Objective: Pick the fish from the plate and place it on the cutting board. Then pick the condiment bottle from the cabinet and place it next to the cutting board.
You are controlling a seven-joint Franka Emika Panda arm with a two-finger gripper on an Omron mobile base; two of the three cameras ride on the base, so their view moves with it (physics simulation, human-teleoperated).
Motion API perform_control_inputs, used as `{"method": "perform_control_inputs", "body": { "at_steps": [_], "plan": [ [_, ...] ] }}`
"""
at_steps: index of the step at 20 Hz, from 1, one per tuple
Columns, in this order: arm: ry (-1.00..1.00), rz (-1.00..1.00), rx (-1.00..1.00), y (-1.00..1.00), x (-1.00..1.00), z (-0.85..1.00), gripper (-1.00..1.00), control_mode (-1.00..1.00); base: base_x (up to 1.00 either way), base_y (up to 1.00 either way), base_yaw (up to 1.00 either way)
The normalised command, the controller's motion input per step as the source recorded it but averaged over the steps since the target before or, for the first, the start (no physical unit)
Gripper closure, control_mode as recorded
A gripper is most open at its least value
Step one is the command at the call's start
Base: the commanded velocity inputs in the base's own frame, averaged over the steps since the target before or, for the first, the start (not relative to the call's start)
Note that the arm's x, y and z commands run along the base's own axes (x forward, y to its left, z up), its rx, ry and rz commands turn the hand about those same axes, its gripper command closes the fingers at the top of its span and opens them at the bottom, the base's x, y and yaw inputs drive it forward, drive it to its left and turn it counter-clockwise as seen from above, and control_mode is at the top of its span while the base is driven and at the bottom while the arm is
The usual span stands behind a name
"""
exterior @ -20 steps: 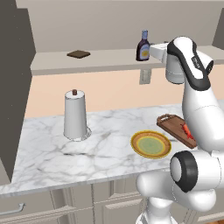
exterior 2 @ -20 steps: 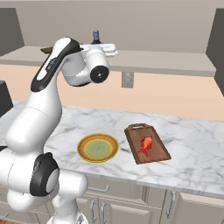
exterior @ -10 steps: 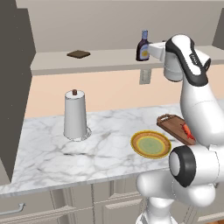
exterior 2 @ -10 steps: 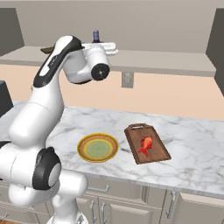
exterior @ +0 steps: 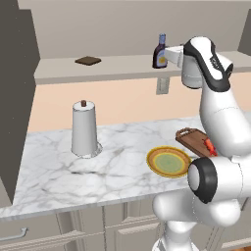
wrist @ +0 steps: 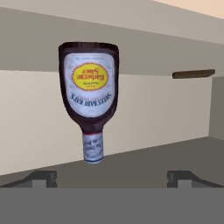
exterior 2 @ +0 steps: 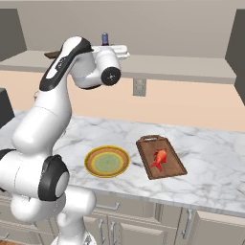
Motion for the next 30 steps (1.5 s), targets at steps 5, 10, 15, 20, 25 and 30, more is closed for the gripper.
{"method": "perform_control_inputs", "body": {
  "at_steps": [5, 10, 15, 20, 25, 30],
  "plan": [
    [0.00, 0.00, 0.00, 0.03, 0.13, 0.00, -1.00, -1.00, 0.00, 0.00, 0.00],
    [0.00, 0.00, 0.00, 0.04, 0.13, 0.00, -1.00, -1.00, 0.00, 0.00, 0.00],
    [0.00, 0.00, 0.00, 0.04, 0.12, 0.00, -1.00, -1.00, 0.00, 0.00, 0.00],
    [0.00, 0.00, 0.00, 0.03, 0.13, 0.00, -1.00, -1.00, 0.00, 0.00, 0.00],
    [0.00, 0.00, 0.00, 0.00, 0.14, 0.00, -1.00, -1.00, 0.00, 0.00, 0.00],
    [0.00, 0.00, 0.00, 0.00, 0.08, 0.00, -1.00, -1.00, 0.00, 0.00, 0.00]
  ]
}}
